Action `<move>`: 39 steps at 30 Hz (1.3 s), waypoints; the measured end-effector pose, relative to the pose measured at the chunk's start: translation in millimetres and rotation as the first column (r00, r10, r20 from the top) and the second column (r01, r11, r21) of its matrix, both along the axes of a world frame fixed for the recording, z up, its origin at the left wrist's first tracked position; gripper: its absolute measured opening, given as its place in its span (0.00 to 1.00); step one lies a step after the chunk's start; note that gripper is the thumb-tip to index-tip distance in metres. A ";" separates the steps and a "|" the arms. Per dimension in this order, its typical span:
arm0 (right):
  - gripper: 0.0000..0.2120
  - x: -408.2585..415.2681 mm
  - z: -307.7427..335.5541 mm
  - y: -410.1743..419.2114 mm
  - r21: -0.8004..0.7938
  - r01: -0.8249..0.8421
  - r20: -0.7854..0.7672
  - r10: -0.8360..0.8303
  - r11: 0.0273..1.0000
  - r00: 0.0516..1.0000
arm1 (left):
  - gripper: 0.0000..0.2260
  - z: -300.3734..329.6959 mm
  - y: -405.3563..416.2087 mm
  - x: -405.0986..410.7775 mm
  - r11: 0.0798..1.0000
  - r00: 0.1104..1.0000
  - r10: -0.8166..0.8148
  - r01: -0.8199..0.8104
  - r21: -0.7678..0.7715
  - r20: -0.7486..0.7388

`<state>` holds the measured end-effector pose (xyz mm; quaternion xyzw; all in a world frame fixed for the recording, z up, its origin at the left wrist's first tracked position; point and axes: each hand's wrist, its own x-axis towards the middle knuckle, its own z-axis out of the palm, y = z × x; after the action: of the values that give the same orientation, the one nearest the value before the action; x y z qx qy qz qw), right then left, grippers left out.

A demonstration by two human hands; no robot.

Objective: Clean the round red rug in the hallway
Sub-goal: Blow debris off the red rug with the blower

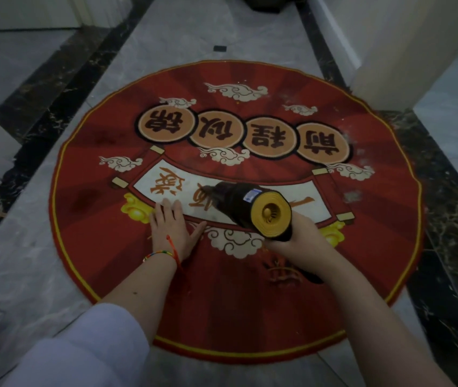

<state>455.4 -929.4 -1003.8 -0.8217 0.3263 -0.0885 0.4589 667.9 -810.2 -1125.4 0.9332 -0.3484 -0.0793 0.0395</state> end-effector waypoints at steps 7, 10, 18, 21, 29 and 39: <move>0.13 -38.1 -1.7 6.3 0.027 0.043 0.026 -0.044 0.999 0.999 | 0.41 -2.3 -5.0 -3.2 1.000 1.000 0.015 -0.015 0.027 -0.016; 0.16 -25.0 -5.1 3.2 0.000 0.051 0.031 -0.051 0.999 0.998 | 0.41 -2.5 -10.9 -10.4 0.999 1.000 0.023 -0.023 0.031 -0.021; 0.15 -65.9 21.9 -13.4 0.049 -0.095 -0.097 0.100 0.994 0.990 | 0.42 -2.4 -5.4 -6.0 0.998 0.998 -0.059 0.059 0.012 -0.001; 0.13 -68.7 21.1 -17.1 0.047 -0.112 -0.117 0.117 0.993 0.986 | 0.42 -3.3 -0.8 -1.6 0.996 0.996 -0.087 0.087 -0.014 0.014; 0.18 -43.8 -1.4 -7.0 0.043 -0.115 -0.056 0.118 0.992 0.991 | 0.43 -5.7 -1.3 -2.2 0.996 0.997 -0.072 0.071 -0.050 -0.010; 0.18 -38.9 6.1 -5.7 0.056 -0.152 -0.051 0.155 0.987 0.987 | 0.46 -9.6 16.8 5.0 0.988 0.994 -0.106 0.110 -0.105 0.037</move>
<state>416.5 -935.1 -997.7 -0.8343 0.2768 -0.0217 0.4764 672.9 -793.4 -1135.1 0.9106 -0.4027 -0.0478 0.0793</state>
